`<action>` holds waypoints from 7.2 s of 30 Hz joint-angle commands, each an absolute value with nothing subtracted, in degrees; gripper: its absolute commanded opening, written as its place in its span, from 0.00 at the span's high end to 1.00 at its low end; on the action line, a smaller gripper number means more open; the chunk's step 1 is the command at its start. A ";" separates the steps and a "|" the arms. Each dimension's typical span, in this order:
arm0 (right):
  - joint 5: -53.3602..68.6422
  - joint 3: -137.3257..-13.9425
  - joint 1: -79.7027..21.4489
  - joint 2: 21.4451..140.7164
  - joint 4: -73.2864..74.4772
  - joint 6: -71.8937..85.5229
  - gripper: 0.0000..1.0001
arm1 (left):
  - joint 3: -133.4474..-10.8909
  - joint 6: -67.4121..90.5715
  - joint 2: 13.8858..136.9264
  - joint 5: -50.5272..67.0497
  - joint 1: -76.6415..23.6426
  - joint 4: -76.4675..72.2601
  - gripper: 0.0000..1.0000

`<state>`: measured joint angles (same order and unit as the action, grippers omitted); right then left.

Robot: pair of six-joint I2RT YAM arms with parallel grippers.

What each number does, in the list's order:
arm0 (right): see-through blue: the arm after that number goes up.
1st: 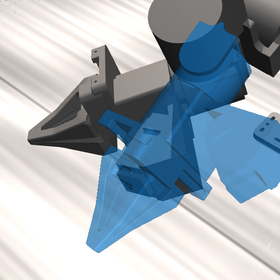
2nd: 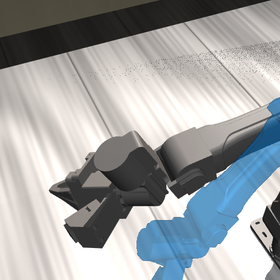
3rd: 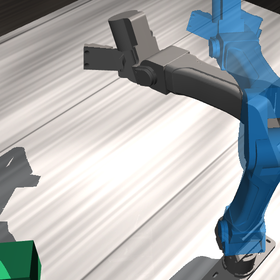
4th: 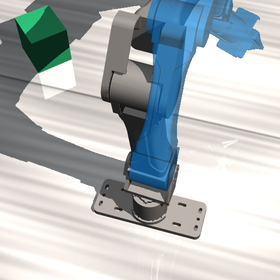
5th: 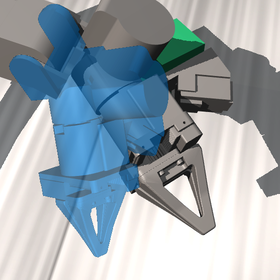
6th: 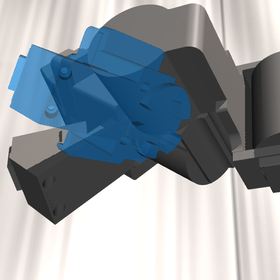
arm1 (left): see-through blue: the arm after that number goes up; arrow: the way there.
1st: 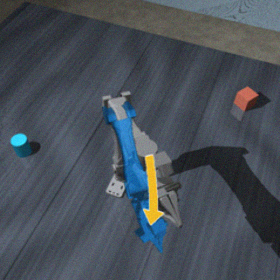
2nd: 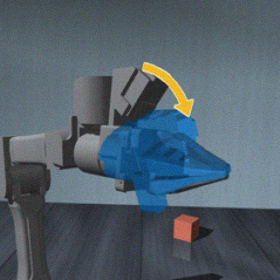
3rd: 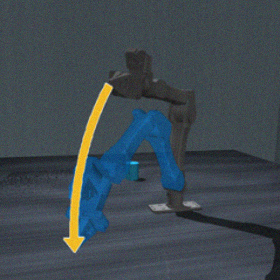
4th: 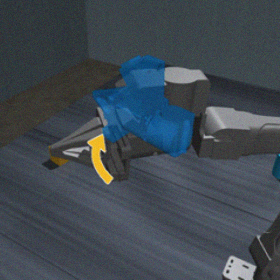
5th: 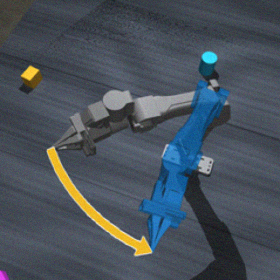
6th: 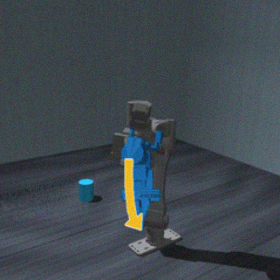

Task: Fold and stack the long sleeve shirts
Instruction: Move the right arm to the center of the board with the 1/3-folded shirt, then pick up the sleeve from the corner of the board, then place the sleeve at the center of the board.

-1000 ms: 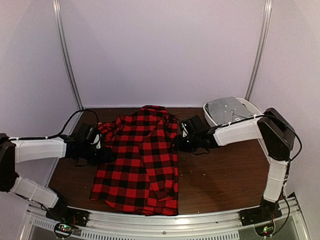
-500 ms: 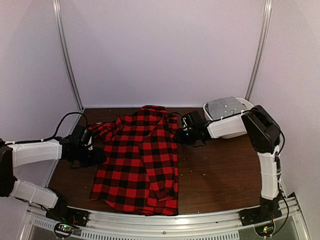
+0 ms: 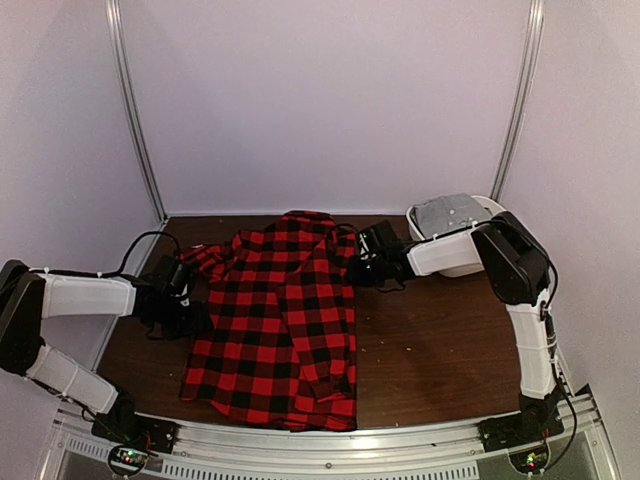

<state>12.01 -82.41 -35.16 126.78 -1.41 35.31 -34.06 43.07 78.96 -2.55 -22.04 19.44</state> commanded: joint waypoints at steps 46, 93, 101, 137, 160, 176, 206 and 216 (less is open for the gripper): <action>2.71 -77.04 -36.20 110.30 15.95 24.90 0.68 | -31.72 58.75 63.77 -7.65 -43.59 33.62 0.61; 0.70 -63.46 -44.07 88.88 16.60 29.00 0.58 | -87.31 39.97 121.18 2.94 -3.08 21.90 0.51; 0.62 -63.54 -44.27 88.73 16.70 29.18 0.58 | -87.37 42.05 122.82 3.88 -2.99 21.58 0.52; 1.14 -63.81 -44.59 91.26 15.30 29.87 0.58 | -84.41 42.18 119.99 4.77 -3.10 20.21 0.83; 1.38 -66.45 -45.66 92.72 12.12 29.95 0.57 | -75.39 35.86 99.45 17.29 -9.79 13.59 1.00; 10.31 -69.92 -48.20 99.34 0.23 34.79 0.47 | -55.64 46.69 90.89 24.09 -26.33 -5.98 1.00; 10.85 -65.48 -50.83 104.78 -7.21 39.07 0.32 | -45.88 41.11 92.44 27.38 -36.97 -14.43 0.83; 0.35 -68.45 -54.27 104.88 2.75 27.99 0.27 | -42.48 42.91 80.63 13.12 -36.76 -1.45 0.52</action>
<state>6.83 -64.84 -52.14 106.17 -1.74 35.05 -42.39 42.57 87.18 22.46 -37.47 -7.35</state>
